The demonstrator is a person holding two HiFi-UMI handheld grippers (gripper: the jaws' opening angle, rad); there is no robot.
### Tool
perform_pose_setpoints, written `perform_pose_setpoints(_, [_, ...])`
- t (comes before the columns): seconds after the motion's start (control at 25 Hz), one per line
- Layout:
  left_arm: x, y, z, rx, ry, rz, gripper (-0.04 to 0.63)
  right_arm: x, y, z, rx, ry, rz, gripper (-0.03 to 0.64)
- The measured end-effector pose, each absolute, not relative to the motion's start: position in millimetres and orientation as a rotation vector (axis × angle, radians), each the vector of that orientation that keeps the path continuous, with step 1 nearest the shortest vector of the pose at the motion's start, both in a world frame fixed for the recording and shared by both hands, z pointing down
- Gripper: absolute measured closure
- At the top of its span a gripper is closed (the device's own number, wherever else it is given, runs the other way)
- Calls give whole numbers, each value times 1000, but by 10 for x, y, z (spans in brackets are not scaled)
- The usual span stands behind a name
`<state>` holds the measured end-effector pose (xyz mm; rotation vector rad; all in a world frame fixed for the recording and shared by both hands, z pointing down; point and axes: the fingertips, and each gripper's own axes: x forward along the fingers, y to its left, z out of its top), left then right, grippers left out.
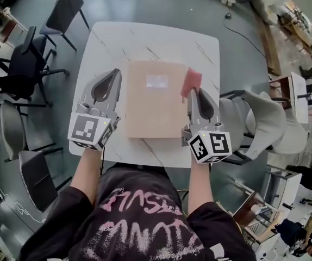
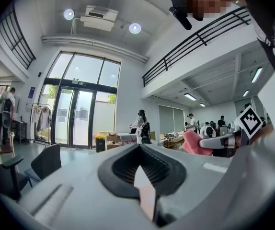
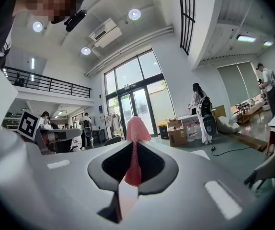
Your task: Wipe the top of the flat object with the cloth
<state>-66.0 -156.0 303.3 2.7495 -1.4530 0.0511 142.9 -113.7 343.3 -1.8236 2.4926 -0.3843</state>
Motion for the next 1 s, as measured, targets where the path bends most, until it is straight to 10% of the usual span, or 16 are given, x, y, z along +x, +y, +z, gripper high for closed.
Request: perform_pose_setpoints(1.0, [-832,-1403,2340,2787,-1515,-27,594,1359,-1081,2672,-1809,2492,-223,569])
